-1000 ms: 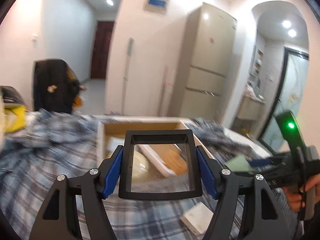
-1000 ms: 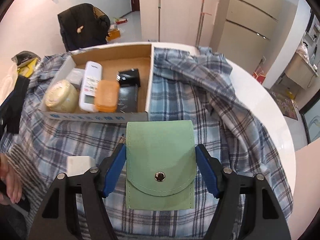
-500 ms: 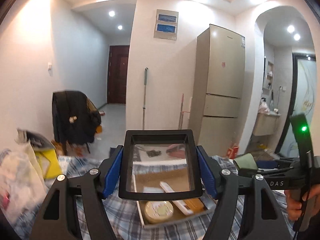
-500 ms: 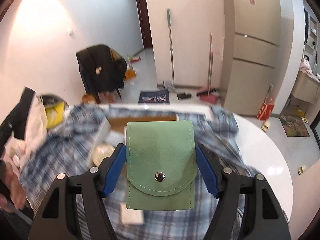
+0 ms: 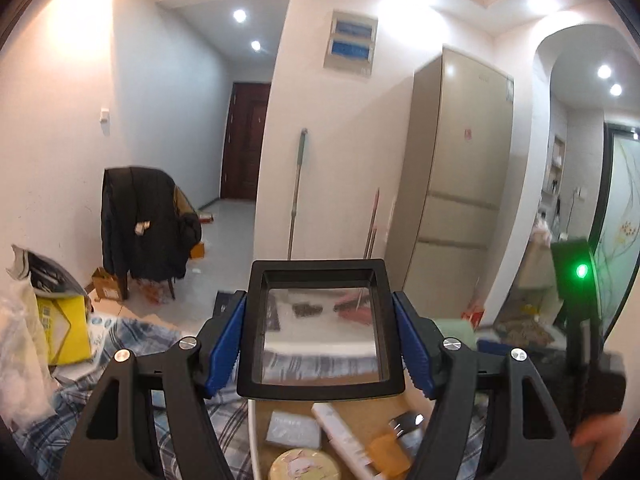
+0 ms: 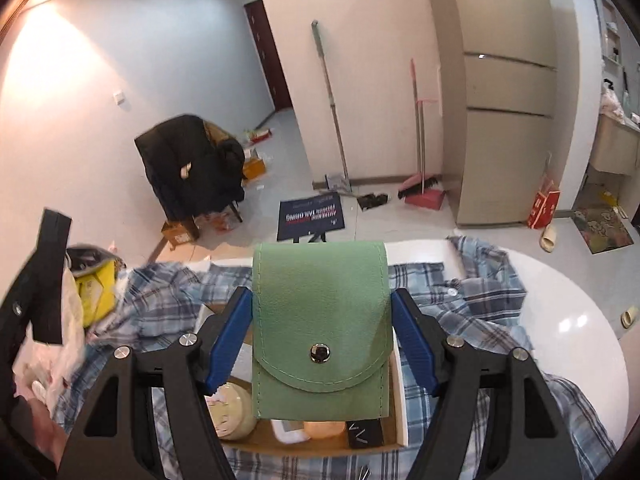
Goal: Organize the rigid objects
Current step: 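Lay the green pouch in the tray with right gripper while left carries black frame above tray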
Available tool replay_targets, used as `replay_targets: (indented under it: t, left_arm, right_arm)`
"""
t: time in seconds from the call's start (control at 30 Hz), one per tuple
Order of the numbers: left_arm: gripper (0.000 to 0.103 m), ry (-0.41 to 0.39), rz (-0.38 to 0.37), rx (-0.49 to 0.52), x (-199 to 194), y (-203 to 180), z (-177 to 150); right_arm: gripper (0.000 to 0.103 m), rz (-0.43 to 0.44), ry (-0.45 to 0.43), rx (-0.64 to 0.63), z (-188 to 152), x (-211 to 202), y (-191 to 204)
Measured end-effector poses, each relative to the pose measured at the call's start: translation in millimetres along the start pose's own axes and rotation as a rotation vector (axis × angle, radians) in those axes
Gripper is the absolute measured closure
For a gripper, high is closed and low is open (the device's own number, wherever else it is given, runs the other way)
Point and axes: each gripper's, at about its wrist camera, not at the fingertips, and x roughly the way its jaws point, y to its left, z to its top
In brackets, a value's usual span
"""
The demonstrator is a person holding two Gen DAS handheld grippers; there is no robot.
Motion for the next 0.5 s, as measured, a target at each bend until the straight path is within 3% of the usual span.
replay_targets:
  t: [0.1,0.27,0.5]
  left_arm:
    - [0.031,0.064,0.046,-0.003,24,6,-13]
    - [0.031,0.160,0.024,-0.032,52,11,-30]
    - [0.031,0.210,0.039,0.006,71,3,-51]
  right_arm:
    - [0.034,-0.011,0.028,-0.002,-12,26,-4]
    - [0.034,0.014,0.157,-0.026,-36,74,-1]
    - [0.034,-0.023,0.148,-0.078,-42,83,-3]
